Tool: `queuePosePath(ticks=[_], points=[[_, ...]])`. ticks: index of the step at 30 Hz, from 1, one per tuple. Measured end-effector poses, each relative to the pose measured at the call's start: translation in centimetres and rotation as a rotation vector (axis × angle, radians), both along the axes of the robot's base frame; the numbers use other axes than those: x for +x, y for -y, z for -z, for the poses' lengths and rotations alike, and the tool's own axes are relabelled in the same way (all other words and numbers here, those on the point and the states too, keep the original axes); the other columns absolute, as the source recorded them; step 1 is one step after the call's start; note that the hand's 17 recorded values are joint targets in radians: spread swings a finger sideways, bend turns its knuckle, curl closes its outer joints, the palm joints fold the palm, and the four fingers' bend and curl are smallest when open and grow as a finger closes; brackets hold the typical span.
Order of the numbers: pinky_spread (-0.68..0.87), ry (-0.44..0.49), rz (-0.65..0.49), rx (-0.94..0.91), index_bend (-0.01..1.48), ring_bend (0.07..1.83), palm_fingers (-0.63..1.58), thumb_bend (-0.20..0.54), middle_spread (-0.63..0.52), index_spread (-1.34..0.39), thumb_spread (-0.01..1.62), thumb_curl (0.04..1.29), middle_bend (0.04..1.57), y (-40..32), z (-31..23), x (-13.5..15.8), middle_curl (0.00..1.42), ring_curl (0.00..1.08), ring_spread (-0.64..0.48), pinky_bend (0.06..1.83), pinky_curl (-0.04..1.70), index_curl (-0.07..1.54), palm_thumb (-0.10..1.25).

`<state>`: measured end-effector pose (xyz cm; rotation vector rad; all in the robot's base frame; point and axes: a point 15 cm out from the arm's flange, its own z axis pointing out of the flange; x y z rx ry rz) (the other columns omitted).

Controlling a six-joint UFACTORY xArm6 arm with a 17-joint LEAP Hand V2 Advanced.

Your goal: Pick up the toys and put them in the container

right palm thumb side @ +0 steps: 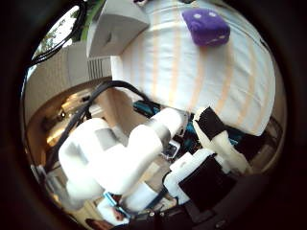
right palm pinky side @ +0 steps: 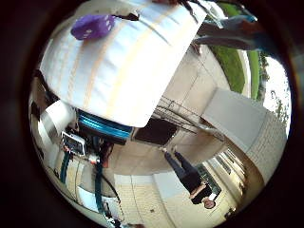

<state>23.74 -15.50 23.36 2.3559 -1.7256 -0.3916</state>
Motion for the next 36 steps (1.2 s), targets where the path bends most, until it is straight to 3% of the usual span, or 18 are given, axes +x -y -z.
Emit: queuePosePath(ticks=[6, 15, 17, 19, 24, 28, 32, 36], points=[[0.44, 0.029, -0.003, -0.079, 0.13, 0.40, 0.13, -0.032, 0.02, -0.21, 1.11, 0.40, 0.21, -1.7, 2.3, 3.3, 0.35, 0.35, 0.23, 0.55, 0.23, 0.23, 0.74], [0.45, -0.119, -0.029, -0.208, 0.14, 0.47, 0.23, -0.034, -0.02, -0.12, 1.07, 0.39, 0.23, -2.2, 6.6, 3.8, 0.38, 0.37, 0.19, 0.58, 0.22, 0.21, 0.73], [0.45, -0.124, -0.028, -0.210, 0.12, 0.56, 0.37, -0.030, -0.06, -0.14, 1.07, 0.39, 0.27, -2.2, 6.9, 3.8, 0.41, 0.39, 0.16, 0.63, 0.23, 0.20, 0.73], [0.40, -0.115, -0.032, -0.208, 0.07, 0.77, 0.52, -0.030, -0.10, -0.21, 1.07, 0.39, 0.42, -2.2, 7.0, 4.1, 0.47, 0.46, 0.11, 0.66, 0.24, 0.13, 0.73], [0.34, -0.100, -0.042, -0.207, 0.14, 1.15, 0.60, -0.021, -0.19, -0.33, 1.06, 0.40, 0.69, -2.1, 6.7, 4.3, 0.64, 0.64, 0.02, 0.75, 0.29, 0.01, 0.77], [0.31, -0.069, -0.039, -0.205, 0.29, 1.32, 0.73, -0.017, -0.27, -0.45, 1.04, 0.43, 0.83, -2.2, 5.8, 4.5, 0.79, 0.75, -0.04, 0.97, 0.37, -0.02, 0.81], [0.28, -0.028, -0.011, -0.196, 0.44, 1.33, 0.91, -0.012, -0.31, -0.57, 1.02, 0.45, 0.92, -1.8, 4.6, 4.5, 0.90, 0.79, -0.08, 1.29, 0.49, -0.01, 0.87], [0.23, 0.001, 0.042, -0.147, 0.55, 1.32, 0.93, -0.002, -0.32, -0.67, 1.02, 0.49, 1.00, -2.7, 3.9, 4.7, 0.99, 0.82, -0.11, 1.46, 0.60, -0.01, 0.95]])
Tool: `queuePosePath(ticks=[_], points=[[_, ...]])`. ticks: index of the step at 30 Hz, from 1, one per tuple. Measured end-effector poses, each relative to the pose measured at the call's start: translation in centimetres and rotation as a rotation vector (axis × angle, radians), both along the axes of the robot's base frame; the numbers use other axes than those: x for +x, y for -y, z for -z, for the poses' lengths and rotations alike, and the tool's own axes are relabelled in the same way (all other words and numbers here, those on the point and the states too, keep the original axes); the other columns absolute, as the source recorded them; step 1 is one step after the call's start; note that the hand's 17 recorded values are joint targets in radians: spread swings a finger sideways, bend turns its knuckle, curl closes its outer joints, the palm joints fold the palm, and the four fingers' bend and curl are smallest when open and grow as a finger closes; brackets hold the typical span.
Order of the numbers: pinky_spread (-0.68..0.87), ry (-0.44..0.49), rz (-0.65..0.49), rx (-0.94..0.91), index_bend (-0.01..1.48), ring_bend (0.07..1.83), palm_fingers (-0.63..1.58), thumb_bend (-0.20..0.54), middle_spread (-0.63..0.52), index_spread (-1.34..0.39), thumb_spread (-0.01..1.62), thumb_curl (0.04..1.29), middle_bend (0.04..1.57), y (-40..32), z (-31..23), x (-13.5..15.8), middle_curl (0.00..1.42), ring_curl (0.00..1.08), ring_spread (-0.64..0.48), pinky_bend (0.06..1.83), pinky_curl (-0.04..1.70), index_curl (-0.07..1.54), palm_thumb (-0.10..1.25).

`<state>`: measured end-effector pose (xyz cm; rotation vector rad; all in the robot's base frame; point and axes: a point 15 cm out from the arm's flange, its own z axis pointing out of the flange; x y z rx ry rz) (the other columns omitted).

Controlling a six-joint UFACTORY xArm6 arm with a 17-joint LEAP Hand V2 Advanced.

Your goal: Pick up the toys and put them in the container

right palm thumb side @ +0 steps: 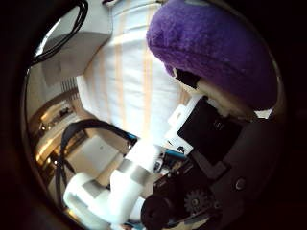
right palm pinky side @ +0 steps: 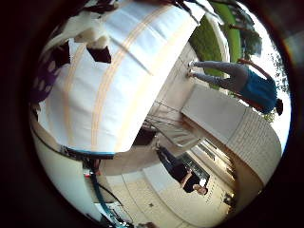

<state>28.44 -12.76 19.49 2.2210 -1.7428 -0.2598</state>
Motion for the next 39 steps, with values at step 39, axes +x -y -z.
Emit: queuePosePath(ticks=[39], points=[[0.25, 0.244, -0.209, 0.405, 0.95, 1.25, 0.37, -0.027, -0.20, -0.55, 1.21, 0.54, 0.80, -32.1, -14.5, 17.1, 0.98, 0.75, 0.00, 1.36, 0.78, 0.01, 0.85]])
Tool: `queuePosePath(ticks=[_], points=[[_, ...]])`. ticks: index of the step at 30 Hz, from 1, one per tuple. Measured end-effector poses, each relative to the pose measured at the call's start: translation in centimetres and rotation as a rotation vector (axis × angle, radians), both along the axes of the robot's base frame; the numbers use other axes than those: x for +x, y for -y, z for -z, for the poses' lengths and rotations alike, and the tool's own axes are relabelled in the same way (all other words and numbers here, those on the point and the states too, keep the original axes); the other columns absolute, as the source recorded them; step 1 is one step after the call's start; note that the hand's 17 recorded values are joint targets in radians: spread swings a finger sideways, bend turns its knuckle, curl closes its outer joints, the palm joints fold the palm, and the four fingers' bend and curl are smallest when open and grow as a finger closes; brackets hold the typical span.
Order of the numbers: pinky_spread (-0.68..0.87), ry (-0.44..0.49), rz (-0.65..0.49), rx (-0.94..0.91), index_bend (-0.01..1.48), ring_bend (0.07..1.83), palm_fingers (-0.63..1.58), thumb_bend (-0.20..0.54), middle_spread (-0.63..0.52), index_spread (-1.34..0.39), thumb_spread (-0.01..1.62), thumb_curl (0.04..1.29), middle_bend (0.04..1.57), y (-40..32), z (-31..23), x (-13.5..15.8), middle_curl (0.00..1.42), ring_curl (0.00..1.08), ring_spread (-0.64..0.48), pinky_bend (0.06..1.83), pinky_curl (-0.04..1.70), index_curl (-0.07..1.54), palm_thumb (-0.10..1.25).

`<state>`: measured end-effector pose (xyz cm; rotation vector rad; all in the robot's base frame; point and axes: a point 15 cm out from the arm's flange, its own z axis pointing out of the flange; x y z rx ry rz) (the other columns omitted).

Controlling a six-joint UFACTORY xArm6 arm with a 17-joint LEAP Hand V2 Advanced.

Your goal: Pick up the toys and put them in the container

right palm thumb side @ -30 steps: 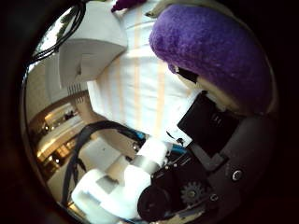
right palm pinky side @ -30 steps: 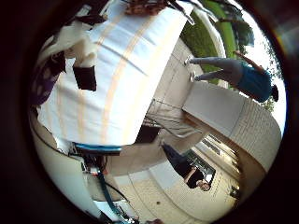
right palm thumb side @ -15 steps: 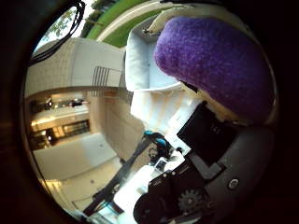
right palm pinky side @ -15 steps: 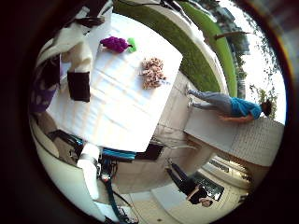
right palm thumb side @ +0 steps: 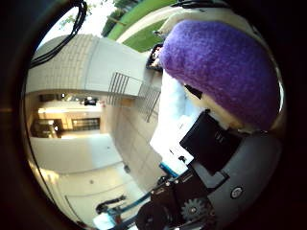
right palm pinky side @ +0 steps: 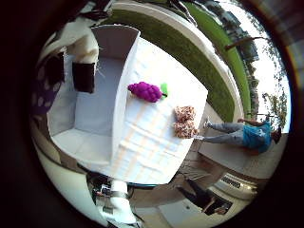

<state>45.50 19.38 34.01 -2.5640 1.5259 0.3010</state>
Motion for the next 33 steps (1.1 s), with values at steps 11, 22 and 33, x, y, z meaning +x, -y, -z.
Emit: queuePosePath(ticks=[11, 22, 33], points=[[0.41, -0.167, -0.113, -0.044, 0.56, 0.61, -0.18, -0.026, 0.03, -0.41, 1.14, 0.50, 0.19, -2.6, 5.1, 1.0, 0.55, 0.41, 0.25, 0.86, 0.51, 0.08, 0.82], [0.46, -0.112, -0.089, -0.018, 0.30, 0.44, -0.05, -0.025, 0.07, -0.45, 1.11, 0.48, 0.13, 3.4, -0.3, 0.8, 0.36, 0.33, 0.30, 0.71, 0.39, 0.15, 0.82], [0.47, -0.164, -0.086, 0.004, 0.16, 0.34, 0.08, -0.022, -0.07, -0.41, 1.11, 0.48, 0.24, 9.2, -3.3, -2.1, 0.38, 0.30, 0.28, 0.57, 0.31, 0.20, 0.87]])
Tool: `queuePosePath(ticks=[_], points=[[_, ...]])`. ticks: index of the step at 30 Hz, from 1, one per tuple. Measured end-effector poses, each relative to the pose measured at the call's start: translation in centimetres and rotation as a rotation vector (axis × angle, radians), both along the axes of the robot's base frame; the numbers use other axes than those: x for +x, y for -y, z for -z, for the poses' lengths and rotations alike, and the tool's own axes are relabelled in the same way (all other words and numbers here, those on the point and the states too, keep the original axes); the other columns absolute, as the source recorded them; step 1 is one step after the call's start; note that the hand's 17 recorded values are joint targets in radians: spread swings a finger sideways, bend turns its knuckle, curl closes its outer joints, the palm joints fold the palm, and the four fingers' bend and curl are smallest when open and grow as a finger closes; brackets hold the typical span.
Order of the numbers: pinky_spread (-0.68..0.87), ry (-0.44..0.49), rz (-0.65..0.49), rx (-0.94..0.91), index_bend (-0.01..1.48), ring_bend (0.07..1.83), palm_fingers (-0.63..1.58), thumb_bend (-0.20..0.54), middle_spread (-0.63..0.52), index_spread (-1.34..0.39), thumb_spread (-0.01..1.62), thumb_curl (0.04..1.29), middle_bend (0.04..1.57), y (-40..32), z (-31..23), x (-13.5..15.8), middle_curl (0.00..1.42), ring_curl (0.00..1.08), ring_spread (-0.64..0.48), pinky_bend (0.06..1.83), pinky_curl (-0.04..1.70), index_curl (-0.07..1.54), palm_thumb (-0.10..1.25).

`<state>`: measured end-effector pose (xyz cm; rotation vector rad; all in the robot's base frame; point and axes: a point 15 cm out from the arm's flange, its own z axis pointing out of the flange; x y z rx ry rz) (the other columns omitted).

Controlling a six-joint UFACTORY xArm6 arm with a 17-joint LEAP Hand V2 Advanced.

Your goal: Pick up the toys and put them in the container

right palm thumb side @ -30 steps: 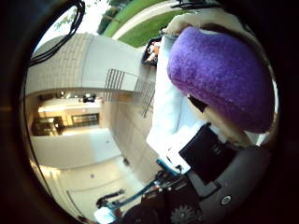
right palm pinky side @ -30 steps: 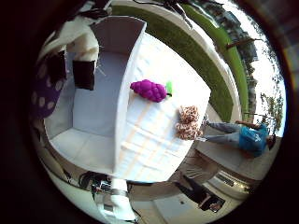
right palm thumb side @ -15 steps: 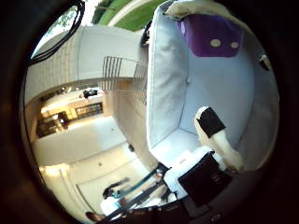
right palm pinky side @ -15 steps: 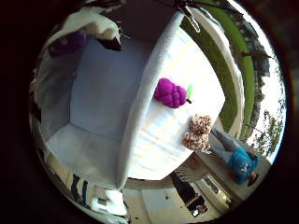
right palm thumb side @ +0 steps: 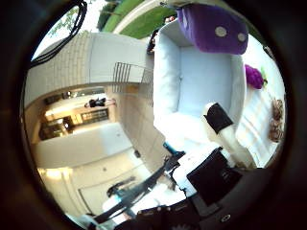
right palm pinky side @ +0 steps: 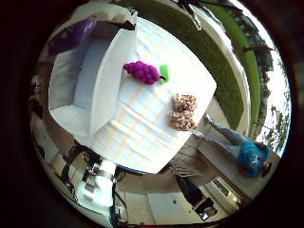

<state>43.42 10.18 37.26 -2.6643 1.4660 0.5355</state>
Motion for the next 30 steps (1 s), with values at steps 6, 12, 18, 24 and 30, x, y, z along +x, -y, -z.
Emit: queuePosePath(ticks=[6, 12, 18, 24, 30], points=[[0.47, 0.000, -0.048, -0.002, 0.13, 0.35, 0.21, -0.020, -0.02, -0.42, 1.11, 0.48, 0.40, -2.5, 0.0, -0.6, 0.42, 0.30, 0.28, 0.48, 0.26, 0.17, 0.88], [0.48, -0.009, -0.094, -0.007, 0.43, 0.29, 0.19, -0.024, 0.03, -0.39, 1.12, 0.48, 0.12, -4.8, 0.6, -1.1, 0.33, 0.30, 0.29, 0.44, 0.25, 0.29, 0.89], [0.47, -0.009, -0.096, -0.011, 0.32, 0.32, 0.11, -0.024, 0.05, -0.35, 1.12, 0.47, 0.15, -4.7, 0.5, -1.2, 0.30, 0.31, 0.29, 0.49, 0.26, 0.29, 0.89], [0.46, 0.006, 0.016, -0.012, 0.21, 0.32, 0.09, -0.032, 0.05, -0.35, 1.12, 0.47, 0.16, 0.9, -0.3, -0.1, 0.29, 0.32, 0.29, 0.50, 0.26, 0.28, 0.85], [0.46, 0.035, 0.229, -0.017, 0.16, 0.34, 0.12, -0.041, 0.07, -0.24, 1.13, 0.46, 0.17, 9.7, -0.9, 1.2, 0.30, 0.32, 0.30, 0.52, 0.26, 0.27, 0.75]])
